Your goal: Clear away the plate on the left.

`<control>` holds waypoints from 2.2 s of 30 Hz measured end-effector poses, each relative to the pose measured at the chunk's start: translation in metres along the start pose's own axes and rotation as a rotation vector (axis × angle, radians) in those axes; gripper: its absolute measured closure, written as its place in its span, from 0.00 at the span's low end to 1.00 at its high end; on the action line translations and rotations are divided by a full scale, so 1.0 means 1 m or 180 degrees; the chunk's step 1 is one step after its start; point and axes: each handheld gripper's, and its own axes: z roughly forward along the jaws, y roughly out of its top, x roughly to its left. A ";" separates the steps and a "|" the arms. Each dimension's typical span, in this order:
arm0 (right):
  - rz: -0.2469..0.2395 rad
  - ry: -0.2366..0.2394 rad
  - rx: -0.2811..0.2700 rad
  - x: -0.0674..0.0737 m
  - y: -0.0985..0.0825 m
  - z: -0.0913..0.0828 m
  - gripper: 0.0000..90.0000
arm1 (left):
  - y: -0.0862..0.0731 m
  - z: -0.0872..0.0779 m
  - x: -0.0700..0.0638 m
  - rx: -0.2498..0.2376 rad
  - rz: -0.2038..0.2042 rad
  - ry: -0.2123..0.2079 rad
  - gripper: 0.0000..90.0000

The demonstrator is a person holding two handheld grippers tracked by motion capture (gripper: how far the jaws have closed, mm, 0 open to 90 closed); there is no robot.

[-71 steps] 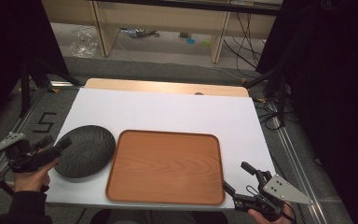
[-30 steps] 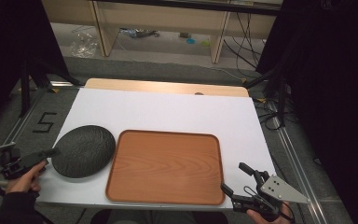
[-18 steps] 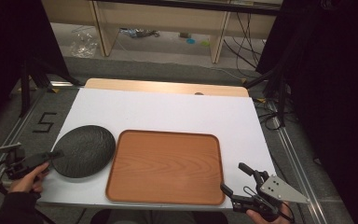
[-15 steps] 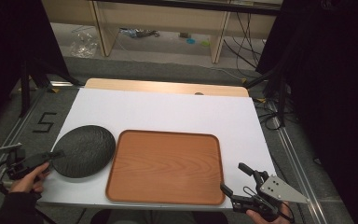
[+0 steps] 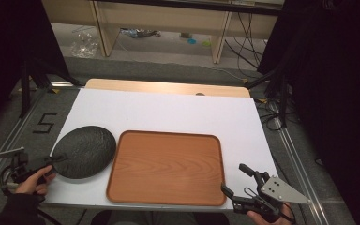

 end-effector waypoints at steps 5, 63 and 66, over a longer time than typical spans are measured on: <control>0.0025 0.0045 -0.0060 0.000 -0.001 0.002 0.18 | -0.002 -0.002 0.005 -0.0058 -0.0078 0.0116 0.75; 0.0017 0.0072 0.0062 0.001 -0.001 0.002 0.18 | 0.002 -0.026 -0.002 -0.0714 -0.0216 -0.0068 0.96; 0.0034 0.0096 0.0010 0.001 -0.002 0.004 0.18 | 0.002 -0.030 -0.002 -0.0757 -0.0200 -0.0106 0.95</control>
